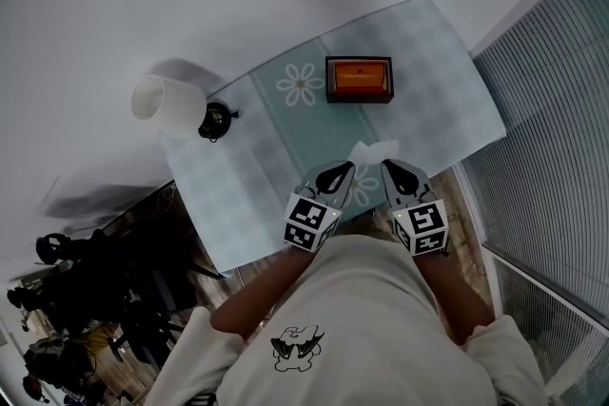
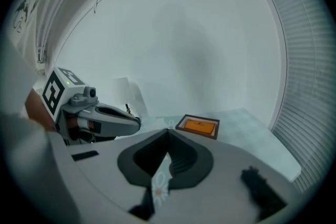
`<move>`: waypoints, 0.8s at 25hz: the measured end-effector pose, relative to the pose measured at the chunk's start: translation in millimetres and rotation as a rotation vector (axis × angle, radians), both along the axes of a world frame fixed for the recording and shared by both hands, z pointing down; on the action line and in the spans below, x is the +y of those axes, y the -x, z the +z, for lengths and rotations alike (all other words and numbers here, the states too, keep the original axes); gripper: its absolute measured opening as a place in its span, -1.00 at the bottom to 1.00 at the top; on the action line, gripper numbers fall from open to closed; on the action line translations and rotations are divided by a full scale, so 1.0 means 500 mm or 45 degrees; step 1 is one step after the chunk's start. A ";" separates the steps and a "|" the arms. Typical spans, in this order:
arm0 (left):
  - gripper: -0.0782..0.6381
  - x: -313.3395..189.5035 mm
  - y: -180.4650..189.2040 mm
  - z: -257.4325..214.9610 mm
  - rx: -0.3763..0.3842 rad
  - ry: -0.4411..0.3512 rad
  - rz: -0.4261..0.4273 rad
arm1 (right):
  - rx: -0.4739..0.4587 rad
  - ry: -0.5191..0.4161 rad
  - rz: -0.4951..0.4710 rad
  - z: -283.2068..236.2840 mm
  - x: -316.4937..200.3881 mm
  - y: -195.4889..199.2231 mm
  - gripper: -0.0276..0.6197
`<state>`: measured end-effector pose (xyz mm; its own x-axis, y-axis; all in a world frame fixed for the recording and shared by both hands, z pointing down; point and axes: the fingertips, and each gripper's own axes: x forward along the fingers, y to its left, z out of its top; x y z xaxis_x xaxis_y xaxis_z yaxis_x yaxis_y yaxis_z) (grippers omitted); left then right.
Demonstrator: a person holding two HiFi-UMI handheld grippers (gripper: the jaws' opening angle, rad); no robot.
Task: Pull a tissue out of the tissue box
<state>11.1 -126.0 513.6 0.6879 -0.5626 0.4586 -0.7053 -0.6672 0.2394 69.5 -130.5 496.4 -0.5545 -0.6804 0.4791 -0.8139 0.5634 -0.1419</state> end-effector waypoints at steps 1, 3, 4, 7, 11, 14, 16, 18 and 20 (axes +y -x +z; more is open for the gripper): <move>-0.77 0.009 -0.003 -0.001 -0.006 -0.005 0.013 | -0.011 0.003 0.003 -0.001 0.011 -0.002 -0.87; -0.77 0.026 -0.008 0.002 -0.027 -0.012 0.045 | -0.029 0.019 0.020 0.002 0.030 -0.008 -0.87; -0.77 0.032 -0.009 0.005 -0.035 -0.012 0.055 | -0.038 0.033 0.031 0.005 0.038 -0.011 -0.87; -0.77 0.030 -0.010 0.018 -0.043 0.008 0.055 | -0.049 0.059 0.055 0.013 0.049 -0.018 -0.87; -0.77 0.015 -0.024 0.016 -0.032 -0.003 0.069 | -0.069 0.046 0.069 0.003 0.048 -0.021 -0.87; -0.77 0.015 -0.040 0.001 -0.016 -0.019 0.085 | -0.080 0.035 0.085 -0.005 0.048 -0.026 -0.87; -0.77 0.020 -0.045 -0.006 -0.009 -0.025 0.090 | -0.088 0.035 0.100 -0.010 0.049 -0.029 -0.87; -0.77 0.026 -0.043 -0.008 -0.014 -0.024 0.089 | -0.082 0.027 0.108 -0.015 0.051 -0.031 -0.87; -0.77 0.029 -0.038 -0.002 -0.027 -0.018 0.088 | -0.061 0.014 0.106 -0.015 0.050 -0.032 -0.88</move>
